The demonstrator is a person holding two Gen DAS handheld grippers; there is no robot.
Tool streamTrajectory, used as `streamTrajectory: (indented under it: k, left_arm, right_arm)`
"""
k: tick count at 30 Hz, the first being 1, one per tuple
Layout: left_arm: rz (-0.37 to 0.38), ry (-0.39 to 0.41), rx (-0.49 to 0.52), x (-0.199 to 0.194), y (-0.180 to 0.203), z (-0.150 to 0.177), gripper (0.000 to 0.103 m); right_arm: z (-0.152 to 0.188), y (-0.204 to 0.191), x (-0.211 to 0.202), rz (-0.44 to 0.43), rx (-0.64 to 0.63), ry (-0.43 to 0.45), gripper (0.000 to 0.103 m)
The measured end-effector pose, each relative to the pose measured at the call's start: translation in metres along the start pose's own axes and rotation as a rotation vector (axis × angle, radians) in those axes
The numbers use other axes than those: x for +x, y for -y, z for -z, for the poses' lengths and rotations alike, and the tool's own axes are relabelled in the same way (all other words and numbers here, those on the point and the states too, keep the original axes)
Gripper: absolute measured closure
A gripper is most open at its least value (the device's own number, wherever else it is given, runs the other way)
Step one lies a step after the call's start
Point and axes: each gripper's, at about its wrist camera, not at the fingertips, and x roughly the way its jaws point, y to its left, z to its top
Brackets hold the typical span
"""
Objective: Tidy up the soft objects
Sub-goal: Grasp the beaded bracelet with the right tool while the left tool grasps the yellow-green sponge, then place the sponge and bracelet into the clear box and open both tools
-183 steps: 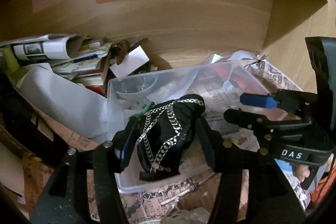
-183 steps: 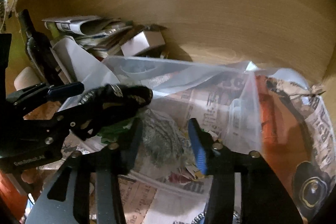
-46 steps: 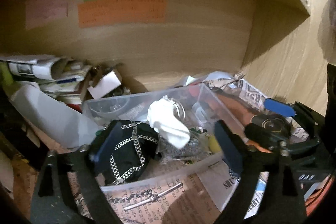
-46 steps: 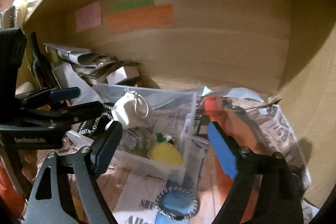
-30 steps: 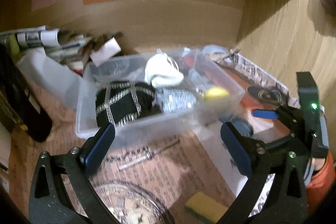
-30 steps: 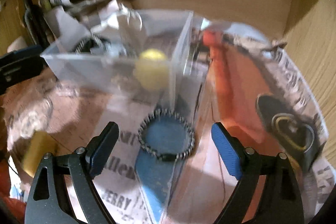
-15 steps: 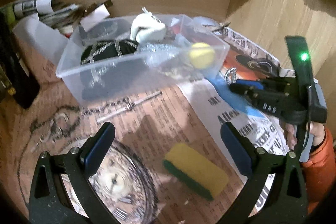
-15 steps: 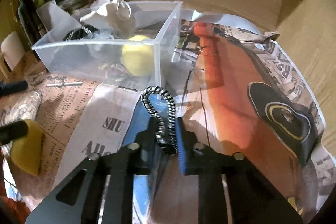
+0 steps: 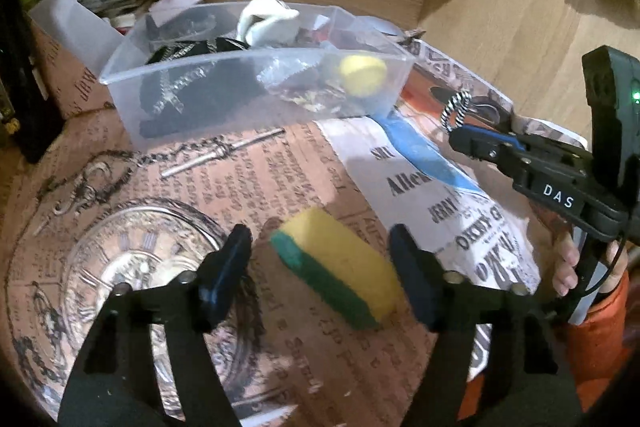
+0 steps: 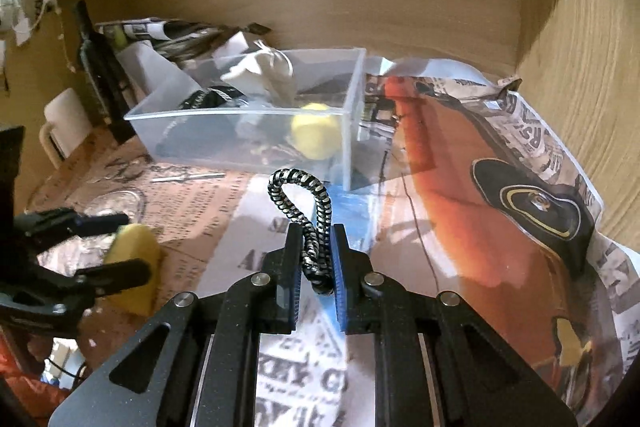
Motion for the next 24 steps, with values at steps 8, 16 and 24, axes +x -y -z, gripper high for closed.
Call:
streamTrajectory:
  k: [8, 16, 24]
  left_arm:
    - [0.003, 0.042, -0.004, -0.009, 0.000, -0.004, 0.055]
    - [-0.055, 0.175, -0.001, -0.037, -0.016, -0.042, 0.055]
    - [-0.108, 0.289, -0.018, -0.054, -0.037, -0.091, 0.055]
  right_arm:
    - [-0.006, -0.011, -0.012, -0.023, -0.005, 0.046, 0.091]
    - [-0.031, -0.020, -0.019, -0.057, -0.024, 0.126, 0.091]
    - [-0.066, -0.032, -0.015, -0.088, -0.049, 0.198, 0.091]
